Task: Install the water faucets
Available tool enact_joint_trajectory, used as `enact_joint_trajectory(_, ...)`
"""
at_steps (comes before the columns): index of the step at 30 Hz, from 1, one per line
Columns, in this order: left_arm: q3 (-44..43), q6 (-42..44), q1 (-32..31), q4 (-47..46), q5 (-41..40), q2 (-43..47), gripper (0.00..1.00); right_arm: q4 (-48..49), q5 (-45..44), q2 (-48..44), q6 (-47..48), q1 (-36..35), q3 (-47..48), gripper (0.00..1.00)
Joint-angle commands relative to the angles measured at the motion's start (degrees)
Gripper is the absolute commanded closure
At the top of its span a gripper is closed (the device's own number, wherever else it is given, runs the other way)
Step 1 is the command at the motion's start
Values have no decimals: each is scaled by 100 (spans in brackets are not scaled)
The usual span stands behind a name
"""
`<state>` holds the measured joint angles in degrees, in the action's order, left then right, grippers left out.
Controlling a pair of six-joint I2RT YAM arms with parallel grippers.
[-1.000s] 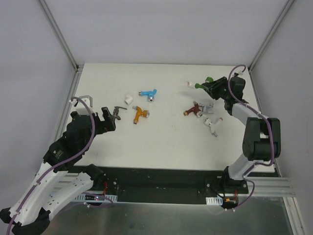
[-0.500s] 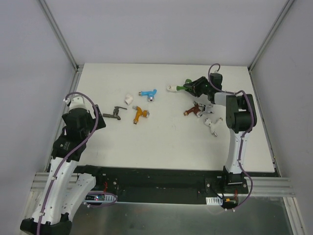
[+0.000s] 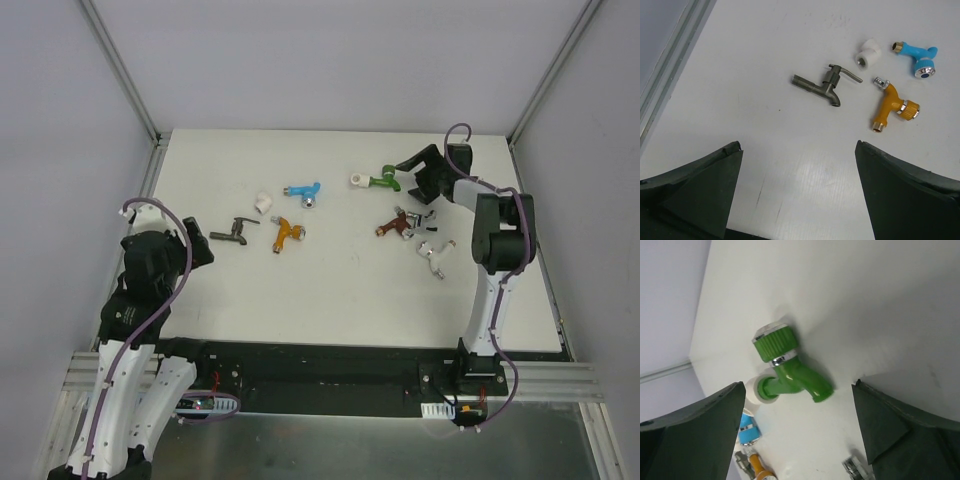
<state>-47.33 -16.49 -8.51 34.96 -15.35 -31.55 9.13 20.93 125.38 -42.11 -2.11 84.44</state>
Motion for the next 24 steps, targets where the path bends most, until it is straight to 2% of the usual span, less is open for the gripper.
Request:
enact_joint_trajectory(1,40,-12,52,-165,68,211,1,-1104,-1089,-899,782,114,-235,1)
enact_joint_trajectory(6,84,-30,52,-165,173,368,1,-1571,-1871,-2042,1143,114,-718,1)
enact_joint_trajectory(11,128,5,-54,-165,41,588,1,-1826,-2013,-3219,1056,185,-1201,1)
enact_joint_trajectory(13,154,23,-133,-165,15,676,1,-1949,-2486,-3747,1055,193,-1386,1)
enact_joint_trajectory(24,207,-12,-520,-165,-336,887,1,-1783,-2594,-7279,1512,316,-3310,1)
